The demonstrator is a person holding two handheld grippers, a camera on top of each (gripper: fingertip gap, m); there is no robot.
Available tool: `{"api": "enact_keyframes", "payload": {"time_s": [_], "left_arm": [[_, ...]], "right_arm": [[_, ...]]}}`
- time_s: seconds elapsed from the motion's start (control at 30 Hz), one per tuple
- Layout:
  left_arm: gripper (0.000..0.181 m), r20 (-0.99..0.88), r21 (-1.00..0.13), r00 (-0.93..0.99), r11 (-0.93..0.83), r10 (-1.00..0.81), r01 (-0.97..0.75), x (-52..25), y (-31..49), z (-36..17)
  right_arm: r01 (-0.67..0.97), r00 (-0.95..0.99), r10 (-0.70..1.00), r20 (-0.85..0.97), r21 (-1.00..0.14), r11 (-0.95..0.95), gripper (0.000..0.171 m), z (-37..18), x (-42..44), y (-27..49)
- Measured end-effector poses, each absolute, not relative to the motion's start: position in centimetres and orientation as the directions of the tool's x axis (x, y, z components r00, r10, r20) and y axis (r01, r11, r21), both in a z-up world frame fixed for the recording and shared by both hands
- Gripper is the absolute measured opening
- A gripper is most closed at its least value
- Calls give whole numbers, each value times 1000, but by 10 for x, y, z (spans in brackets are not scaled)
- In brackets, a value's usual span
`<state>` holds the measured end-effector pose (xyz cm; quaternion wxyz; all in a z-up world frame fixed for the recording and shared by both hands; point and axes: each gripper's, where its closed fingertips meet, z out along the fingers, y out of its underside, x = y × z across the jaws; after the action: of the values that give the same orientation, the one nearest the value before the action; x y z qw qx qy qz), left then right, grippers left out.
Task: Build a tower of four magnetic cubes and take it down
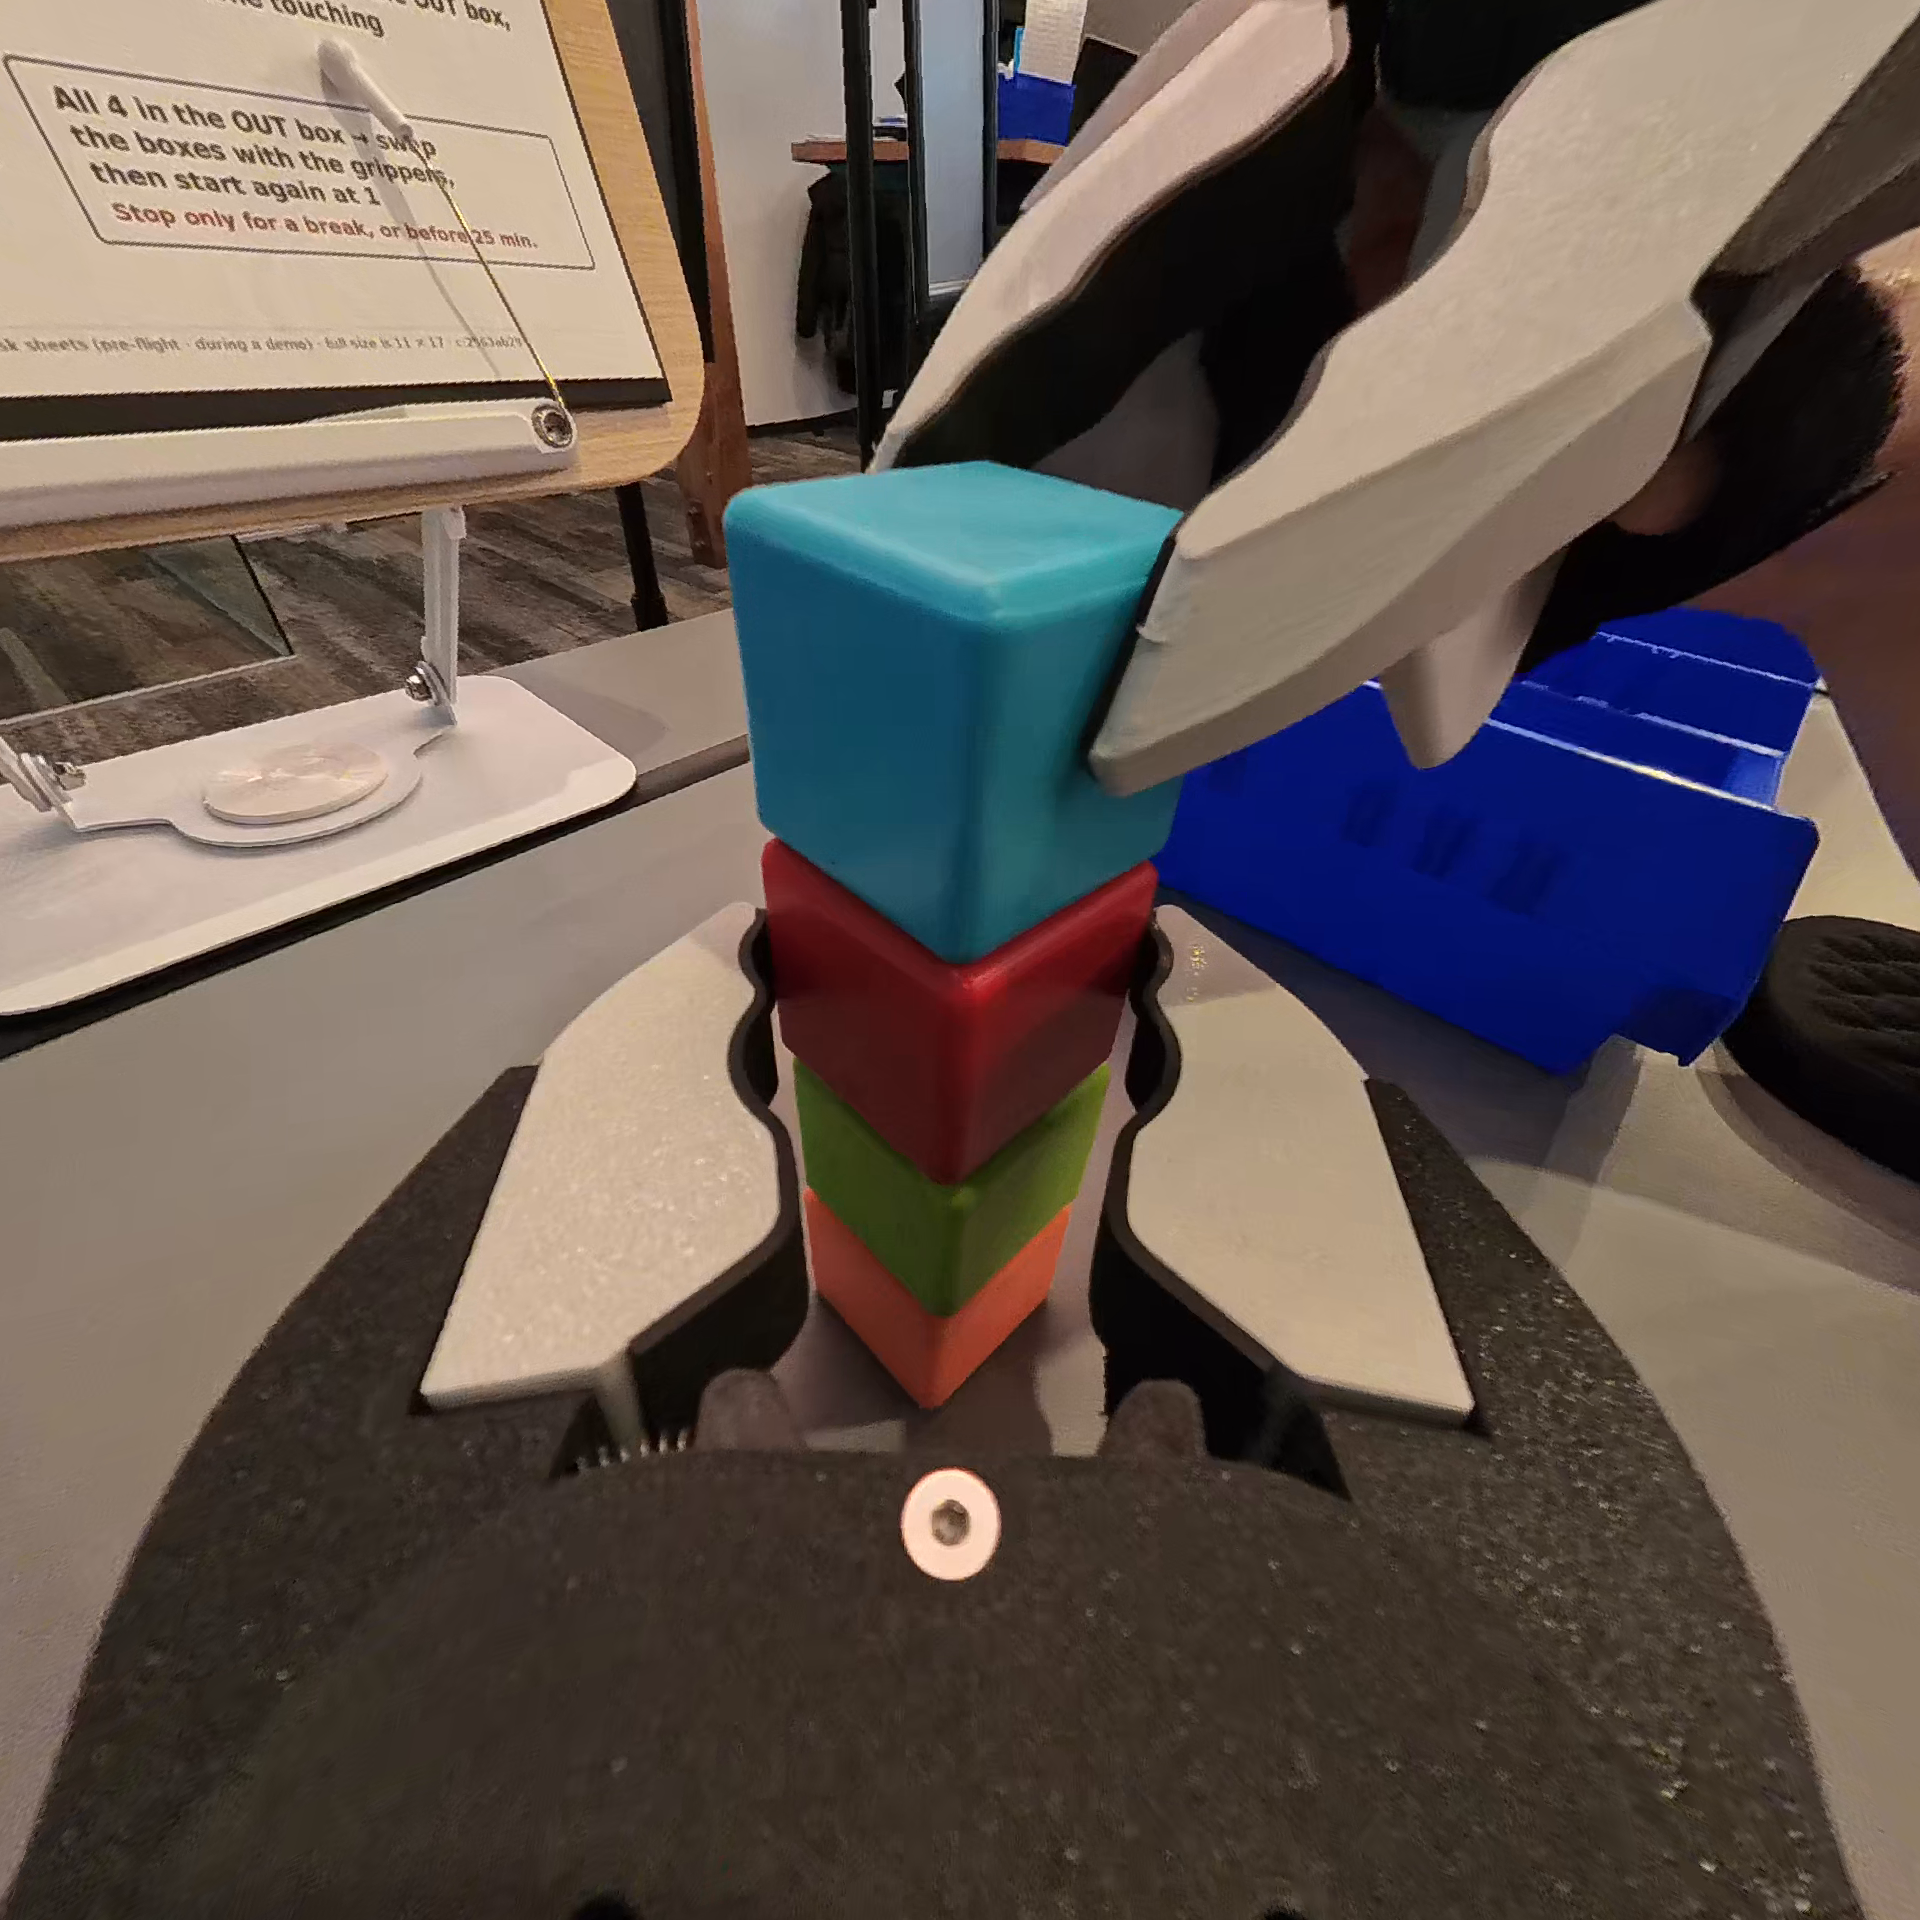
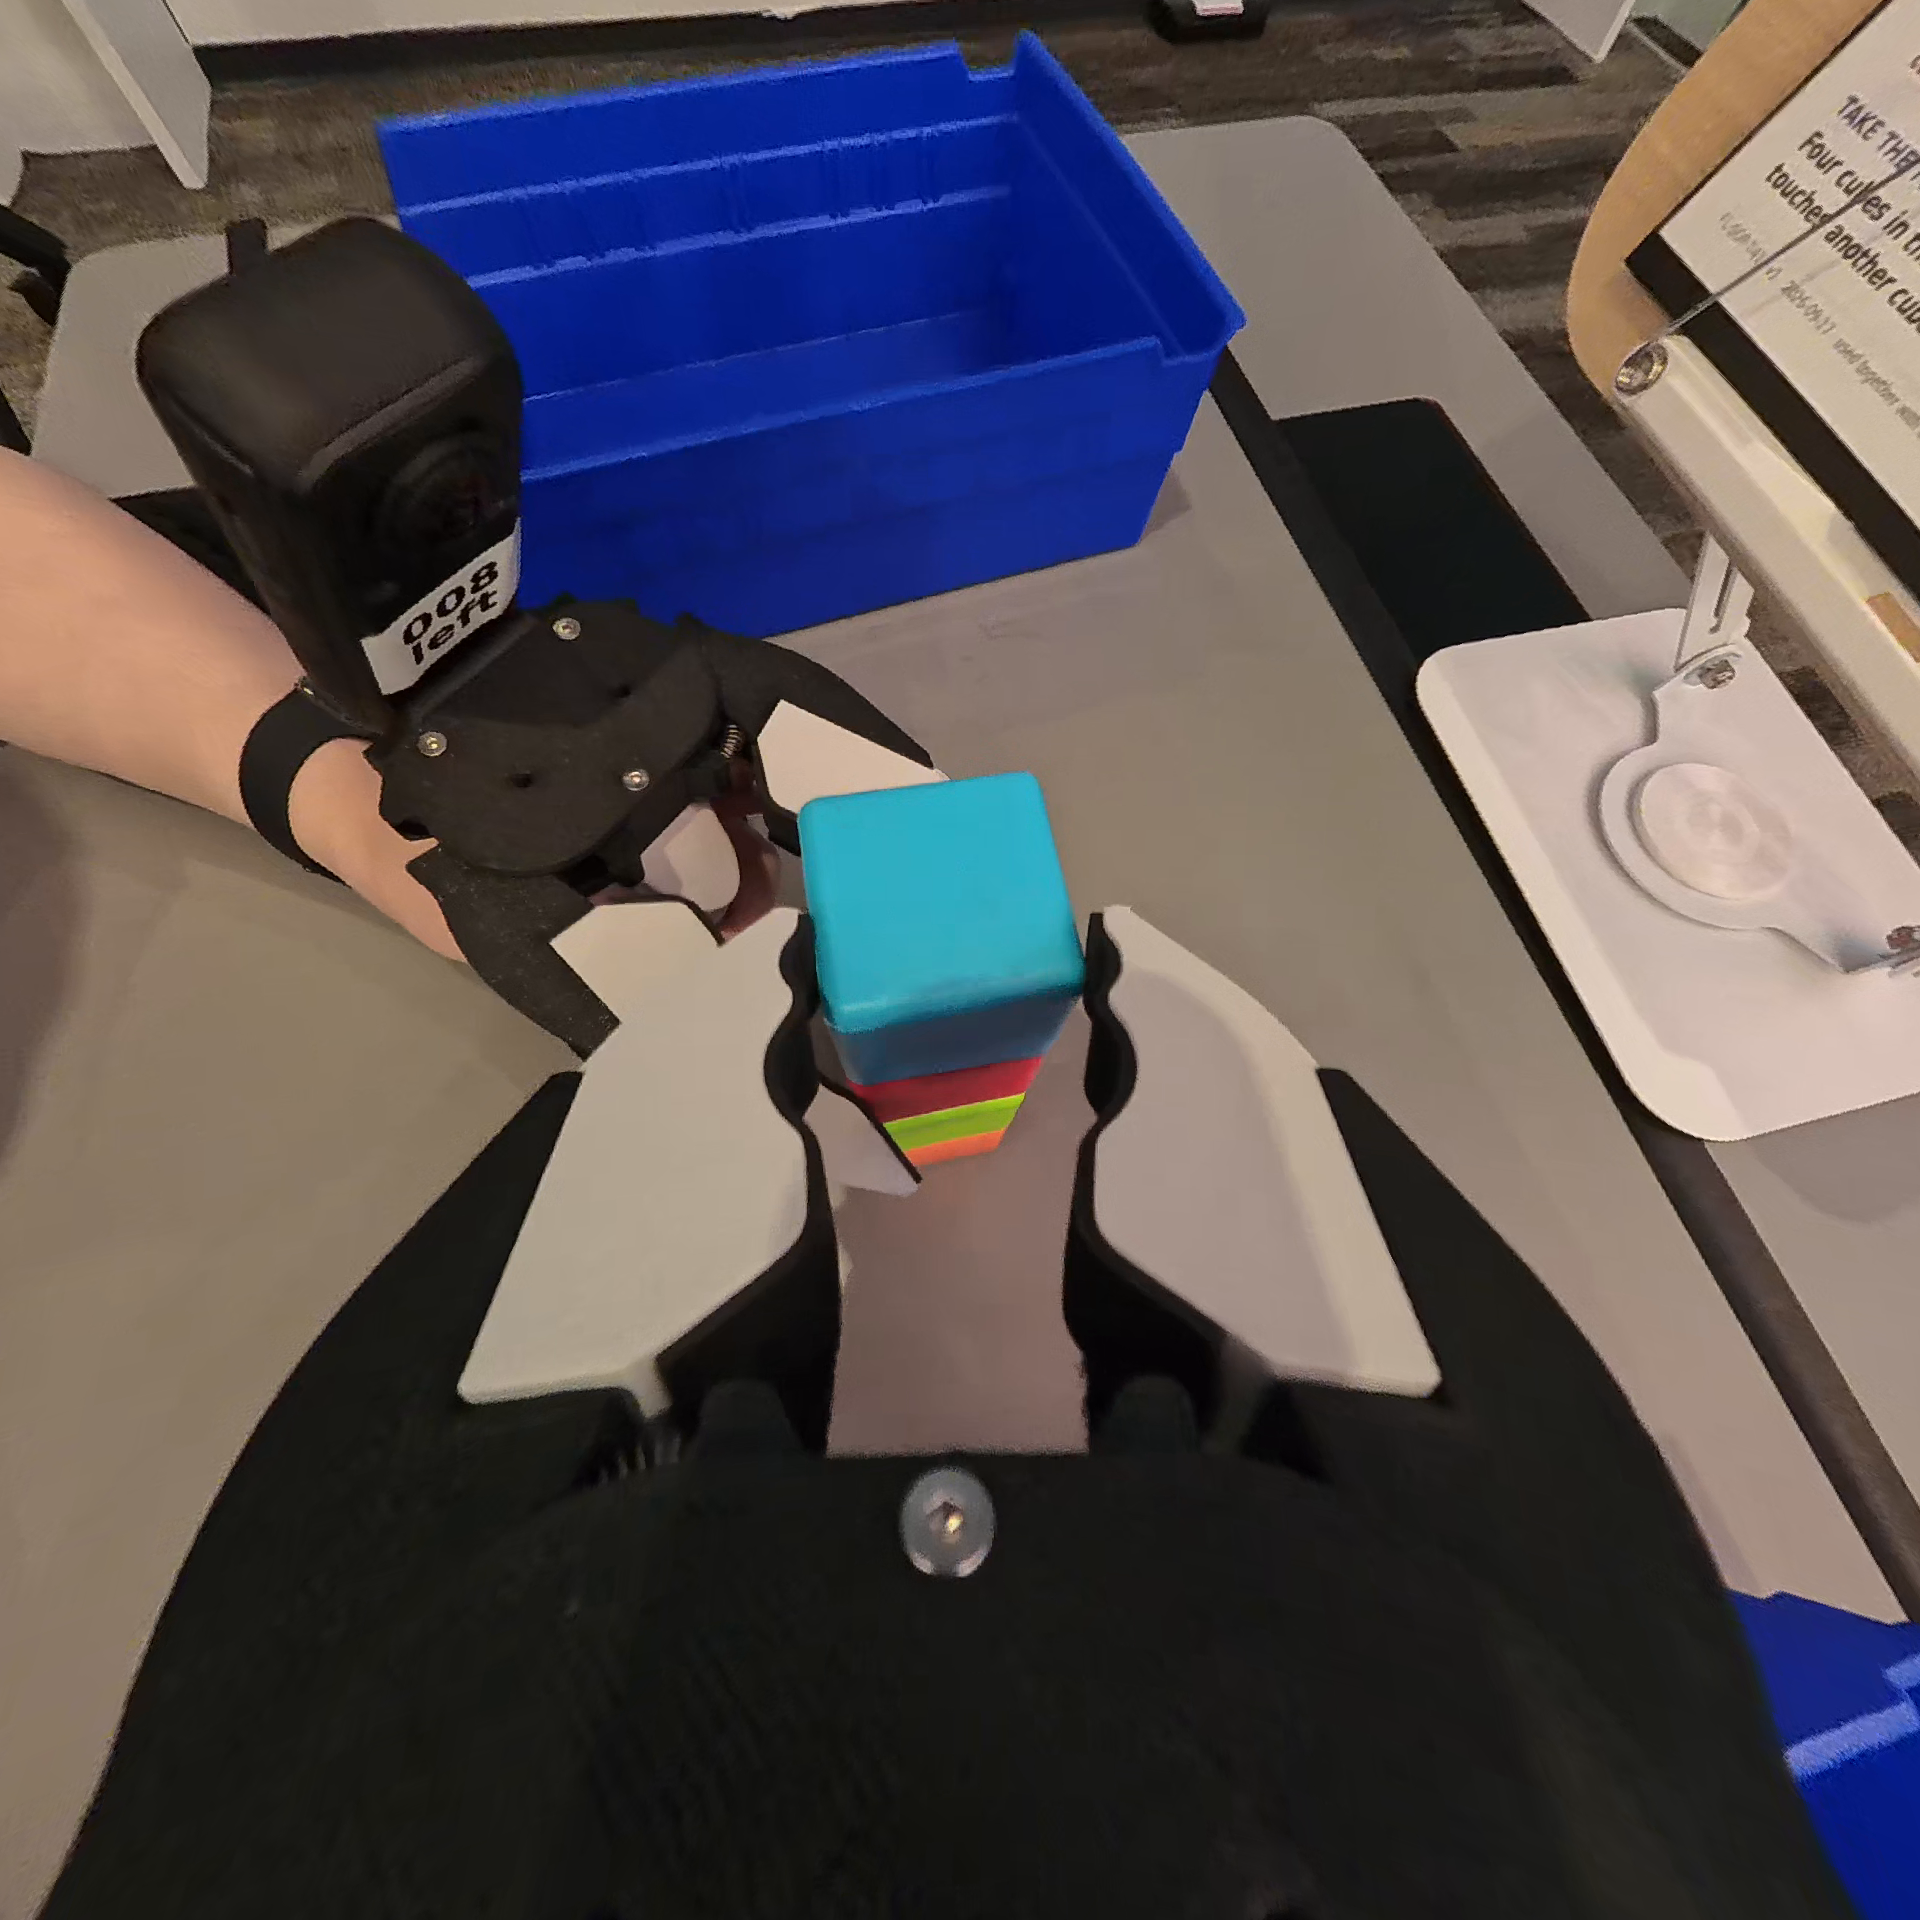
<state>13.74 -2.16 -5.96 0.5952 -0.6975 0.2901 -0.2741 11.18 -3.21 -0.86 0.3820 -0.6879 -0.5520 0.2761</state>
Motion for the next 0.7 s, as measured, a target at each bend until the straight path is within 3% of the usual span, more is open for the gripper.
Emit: {"api": "enact_keyframes", "payload": {"time_s": [0.2, 0.33, 0.4, 0.47, 0.53, 0.6, 0.7], "left_arm": [[65, 31, -987, 689, -131, -724, -94, 137, -20, -60], [65, 3, -986, 696, -118, -718, -117, 138, -21, -60], [65, 22, -985, 697, -135, -717, -108, 137, -20, -61], [65, 31, -984, 695, -142, -718, -103, 136, -20, -61], [65, 17, -984, 707, -138, -707, -113, 135, -20, -61], [65, 15, -984, 714, -138, -700, -114, 135, -20, -61], [65, 12, -983, 718, -140, -696, -120, 135, -20, -61]], "right_arm": [[518, 264, 964, -30, -839, -168, 50, -6, 111, -31], [360, 247, 952, -184, -894, -266, 50, 25, 116, -33], [290, 388, 914, -116, -926, -241, 50, 49, 148, -11], [261, 664, 748, 16, -942, -211, 50, 66, 216, 30], [278, 877, 461, 136, -926, -256, 50, 60, 306, 66], [250, 953, 264, 147, -873, -419, 50, 23, 377, 85], [157, 978, 201, 47, -802, -577, 50, -31, 410, 96]]}}
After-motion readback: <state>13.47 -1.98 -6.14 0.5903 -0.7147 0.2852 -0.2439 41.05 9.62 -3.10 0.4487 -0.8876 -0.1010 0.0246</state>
